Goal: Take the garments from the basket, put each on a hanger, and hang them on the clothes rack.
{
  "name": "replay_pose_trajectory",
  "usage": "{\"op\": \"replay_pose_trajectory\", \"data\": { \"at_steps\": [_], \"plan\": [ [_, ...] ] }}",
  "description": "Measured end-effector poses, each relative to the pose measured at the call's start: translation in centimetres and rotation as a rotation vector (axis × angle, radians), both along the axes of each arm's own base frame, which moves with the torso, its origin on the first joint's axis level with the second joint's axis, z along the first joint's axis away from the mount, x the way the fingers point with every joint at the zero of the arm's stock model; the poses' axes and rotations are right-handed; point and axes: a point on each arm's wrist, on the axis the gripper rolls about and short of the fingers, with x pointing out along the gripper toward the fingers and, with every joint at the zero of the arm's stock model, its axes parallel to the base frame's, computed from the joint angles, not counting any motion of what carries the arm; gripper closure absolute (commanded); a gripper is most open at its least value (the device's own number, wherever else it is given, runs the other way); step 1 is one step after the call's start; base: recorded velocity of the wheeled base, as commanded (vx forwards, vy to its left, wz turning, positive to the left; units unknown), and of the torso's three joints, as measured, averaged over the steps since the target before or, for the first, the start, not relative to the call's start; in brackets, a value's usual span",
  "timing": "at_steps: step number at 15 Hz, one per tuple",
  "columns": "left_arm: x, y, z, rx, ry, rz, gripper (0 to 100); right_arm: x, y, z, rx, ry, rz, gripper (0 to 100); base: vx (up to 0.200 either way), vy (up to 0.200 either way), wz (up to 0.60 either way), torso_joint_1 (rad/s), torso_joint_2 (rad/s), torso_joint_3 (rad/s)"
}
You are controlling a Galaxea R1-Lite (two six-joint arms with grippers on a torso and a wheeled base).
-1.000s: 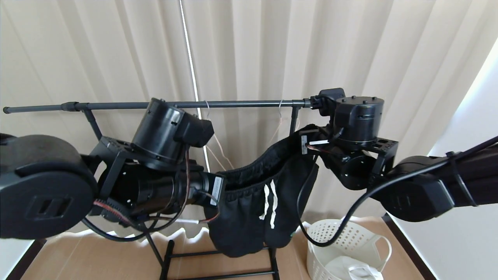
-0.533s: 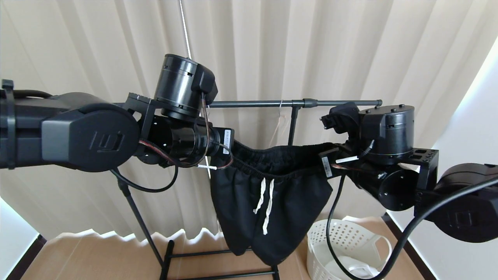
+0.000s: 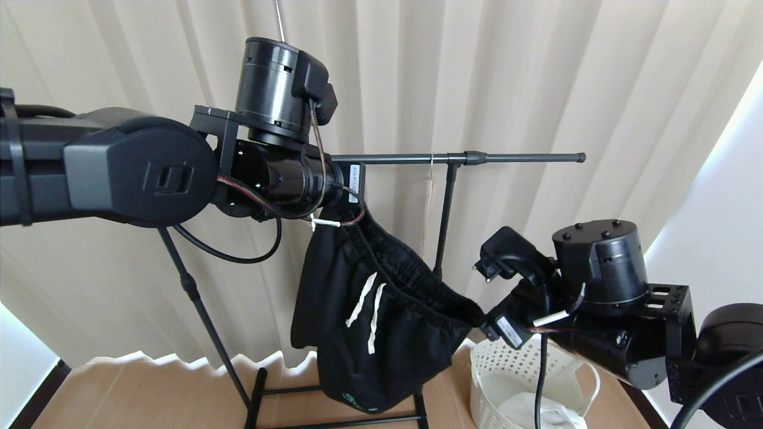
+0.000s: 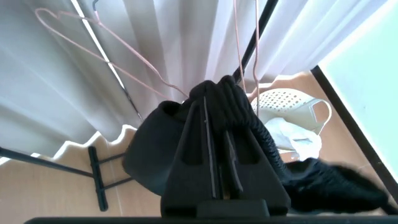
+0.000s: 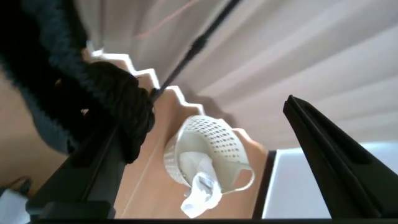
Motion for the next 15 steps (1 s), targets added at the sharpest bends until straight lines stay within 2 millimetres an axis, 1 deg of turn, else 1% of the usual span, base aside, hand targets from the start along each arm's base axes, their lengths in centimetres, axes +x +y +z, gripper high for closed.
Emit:
{"op": "replay_pose_trajectory", "data": {
  "at_steps": [1,3,5,6,7,10,13,15],
  "plan": [
    [0.0,-0.1,0.1,0.001,-0.005,0.006,100,-0.6,0.3,-0.6,-0.005,0.034,0.07,0,0.0,0.0,0.0,0.0,0.0,0.0],
    [-0.1,-0.2,0.3,0.001,-0.014,0.014,100,-1.4,0.8,-1.2,0.013,0.075,0.162,0,0.0,0.0,0.0,0.0,0.0,0.0],
    [-0.1,-0.3,0.5,-0.003,-0.021,0.013,100,-1.9,1.2,-1.4,0.067,0.114,0.272,0,0.0,0.0,0.0,0.0,0.0,0.0],
    [-0.2,-0.3,0.6,-0.005,-0.024,0.013,100,-1.9,1.5,-1.2,0.114,0.099,0.295,0,0.0,0.0,0.0,0.0,0.0,0.0],
    [-0.2,-0.4,0.6,-0.004,-0.024,0.011,100,-1.9,1.6,-1.2,0.145,0.098,0.3,0,0.0,0.0,0.0,0.0,0.0,0.0],
    [-0.7,-0.9,0.5,0.001,-0.022,-0.003,100,-1.6,2.9,-0.9,0.322,0.075,0.282,0,0.0,0.0,0.0,0.0,0.0,0.0],
    [-1.2,-1.3,0.5,0.006,-0.024,-0.007,100,-1.0,4.2,-1.2,0.405,0.074,0.266,0,0.0,0.0,0.0,0.0,0.0,0.0],
    [-1.3,-1.3,0.5,0.007,-0.024,-0.011,100,-1.0,5.0,-1.3,0.455,0.094,0.254,0,0.0,0.0,0.0,0.0,0.0,0.0]
  ]
}}
